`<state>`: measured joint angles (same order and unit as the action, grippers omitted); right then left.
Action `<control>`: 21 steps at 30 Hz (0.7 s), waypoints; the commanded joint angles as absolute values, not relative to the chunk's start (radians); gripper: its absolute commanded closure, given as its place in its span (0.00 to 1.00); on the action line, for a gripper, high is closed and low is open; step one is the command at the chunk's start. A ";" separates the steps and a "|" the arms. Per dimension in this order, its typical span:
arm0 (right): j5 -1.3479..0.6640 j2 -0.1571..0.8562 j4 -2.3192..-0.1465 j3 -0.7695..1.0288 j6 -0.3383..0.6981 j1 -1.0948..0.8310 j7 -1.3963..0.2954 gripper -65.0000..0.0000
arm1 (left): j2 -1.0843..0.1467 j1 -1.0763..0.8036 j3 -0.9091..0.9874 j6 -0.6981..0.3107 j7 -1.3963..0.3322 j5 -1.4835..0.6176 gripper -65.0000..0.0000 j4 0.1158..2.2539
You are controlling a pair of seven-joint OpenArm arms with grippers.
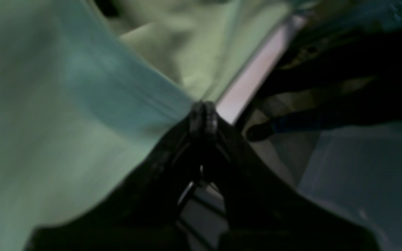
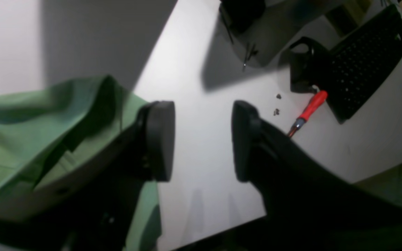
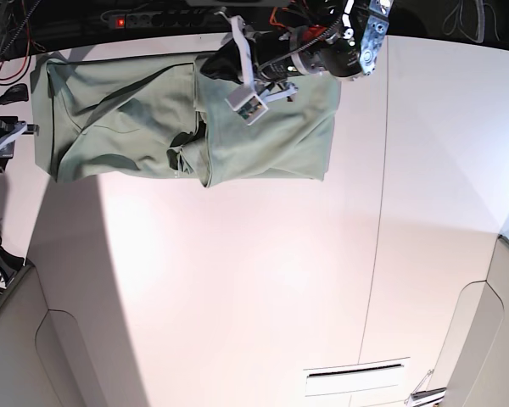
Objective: Fold the T-shirt properly
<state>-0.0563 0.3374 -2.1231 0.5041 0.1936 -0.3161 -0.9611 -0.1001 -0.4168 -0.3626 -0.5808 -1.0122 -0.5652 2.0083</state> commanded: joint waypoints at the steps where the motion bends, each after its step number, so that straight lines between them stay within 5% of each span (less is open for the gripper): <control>1: -0.053 0.352 -2.137 0.513 0.190 -0.311 -0.934 0.60 | -0.100 -0.406 -0.376 -0.601 -0.992 -0.580 1.00 2.026; 21: -0.023 0.352 -2.136 0.513 0.191 -0.310 -0.927 0.58 | -0.100 -0.397 -0.168 -0.640 -0.998 -0.581 1.00 2.202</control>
